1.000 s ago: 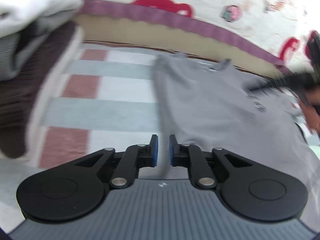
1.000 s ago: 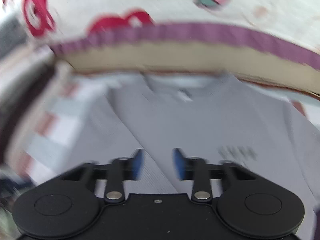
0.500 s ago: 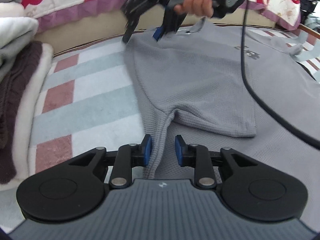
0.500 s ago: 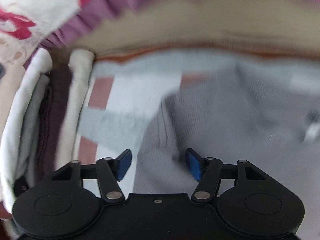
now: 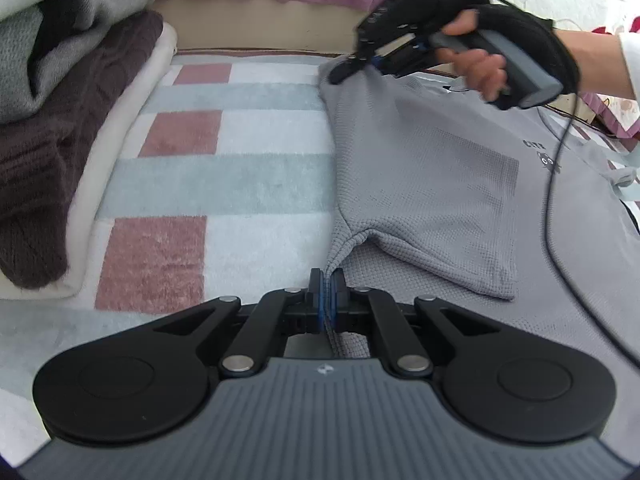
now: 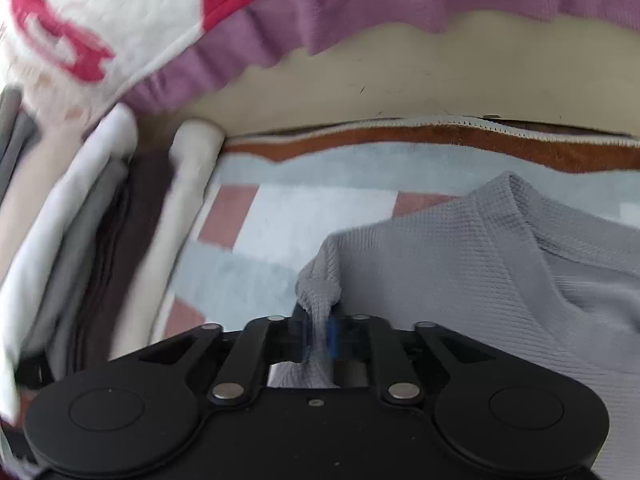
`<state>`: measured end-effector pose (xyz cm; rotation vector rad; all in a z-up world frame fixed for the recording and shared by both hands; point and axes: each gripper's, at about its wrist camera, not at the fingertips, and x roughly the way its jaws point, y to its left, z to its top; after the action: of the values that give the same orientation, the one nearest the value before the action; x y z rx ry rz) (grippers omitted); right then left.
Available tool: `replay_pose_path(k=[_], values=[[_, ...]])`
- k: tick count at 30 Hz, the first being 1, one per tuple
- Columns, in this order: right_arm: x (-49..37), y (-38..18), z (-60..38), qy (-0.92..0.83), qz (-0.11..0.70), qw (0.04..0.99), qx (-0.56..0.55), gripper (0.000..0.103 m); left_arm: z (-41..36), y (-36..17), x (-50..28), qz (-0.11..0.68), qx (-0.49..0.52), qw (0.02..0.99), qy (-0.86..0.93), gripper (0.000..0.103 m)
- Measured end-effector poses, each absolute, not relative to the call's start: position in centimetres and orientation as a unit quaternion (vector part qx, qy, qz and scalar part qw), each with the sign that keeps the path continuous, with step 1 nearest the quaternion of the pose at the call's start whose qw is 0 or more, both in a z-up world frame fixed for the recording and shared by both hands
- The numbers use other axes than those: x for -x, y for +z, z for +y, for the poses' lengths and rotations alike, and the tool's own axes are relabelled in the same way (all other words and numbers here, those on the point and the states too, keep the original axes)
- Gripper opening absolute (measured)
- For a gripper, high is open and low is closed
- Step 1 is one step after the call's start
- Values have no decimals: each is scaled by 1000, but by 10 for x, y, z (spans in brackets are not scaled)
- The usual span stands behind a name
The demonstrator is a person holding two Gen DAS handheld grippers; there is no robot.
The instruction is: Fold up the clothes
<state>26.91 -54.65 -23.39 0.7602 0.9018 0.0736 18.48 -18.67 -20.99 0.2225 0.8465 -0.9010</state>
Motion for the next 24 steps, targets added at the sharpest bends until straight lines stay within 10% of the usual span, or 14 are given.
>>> replay_pose_path(k=[6,20,23,24], values=[[-263,-220,-570,6,317,822,-474,27,-180,-209,-185,404,-92,805,-425,3],[-85,-224,-549,-45,409,865,-287,43,-157,-173,-205,368,8,824,-430,5],[-71,-230,-536,-5,394,884,-252,2,-191,-177,-188,345,-76,827,-437,5],[-68,-230,-532,-6,384,893,-234,3,-207,-177,-181,334,-120,829,-433,5]])
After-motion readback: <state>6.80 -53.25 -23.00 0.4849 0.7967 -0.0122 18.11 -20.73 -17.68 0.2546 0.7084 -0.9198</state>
